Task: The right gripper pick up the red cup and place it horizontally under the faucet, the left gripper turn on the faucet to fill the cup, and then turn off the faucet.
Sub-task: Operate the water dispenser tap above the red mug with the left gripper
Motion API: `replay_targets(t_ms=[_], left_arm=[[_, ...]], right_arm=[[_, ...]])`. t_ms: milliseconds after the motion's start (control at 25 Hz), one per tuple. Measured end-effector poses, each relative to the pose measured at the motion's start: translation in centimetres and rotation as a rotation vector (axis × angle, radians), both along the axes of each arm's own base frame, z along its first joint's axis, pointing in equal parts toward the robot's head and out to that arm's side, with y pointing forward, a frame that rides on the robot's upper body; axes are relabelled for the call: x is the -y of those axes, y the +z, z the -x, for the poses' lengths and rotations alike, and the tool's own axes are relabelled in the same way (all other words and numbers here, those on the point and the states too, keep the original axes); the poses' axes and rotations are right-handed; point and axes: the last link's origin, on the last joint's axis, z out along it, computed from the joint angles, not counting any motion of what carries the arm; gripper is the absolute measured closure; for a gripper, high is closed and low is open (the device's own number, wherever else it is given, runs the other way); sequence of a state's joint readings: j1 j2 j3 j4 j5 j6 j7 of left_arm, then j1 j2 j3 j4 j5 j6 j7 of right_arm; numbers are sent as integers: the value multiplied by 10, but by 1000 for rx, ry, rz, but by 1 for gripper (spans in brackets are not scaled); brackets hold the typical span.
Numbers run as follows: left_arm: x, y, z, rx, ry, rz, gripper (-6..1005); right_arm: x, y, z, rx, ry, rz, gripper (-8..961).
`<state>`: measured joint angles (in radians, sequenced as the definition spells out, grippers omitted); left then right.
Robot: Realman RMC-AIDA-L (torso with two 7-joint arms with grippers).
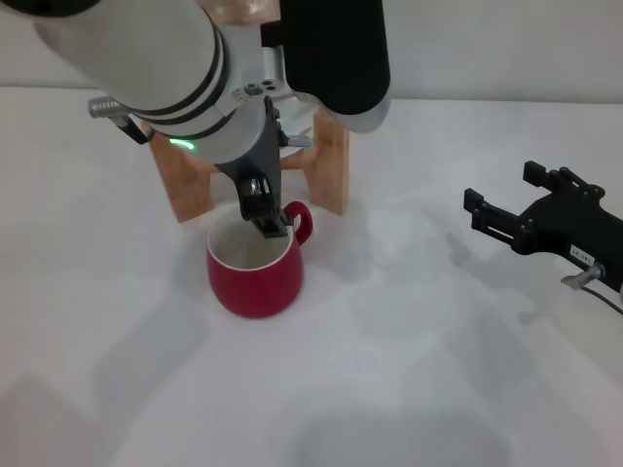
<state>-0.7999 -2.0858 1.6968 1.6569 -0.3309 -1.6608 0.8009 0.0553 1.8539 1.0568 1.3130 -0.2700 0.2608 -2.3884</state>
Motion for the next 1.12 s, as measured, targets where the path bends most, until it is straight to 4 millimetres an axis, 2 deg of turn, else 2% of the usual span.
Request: replay_targets(t_ms=[1120], left_arm=[[2, -8, -13, 23, -62, 4, 109]], right_arm=[[0, 3, -3, -3, 2, -4, 84]])
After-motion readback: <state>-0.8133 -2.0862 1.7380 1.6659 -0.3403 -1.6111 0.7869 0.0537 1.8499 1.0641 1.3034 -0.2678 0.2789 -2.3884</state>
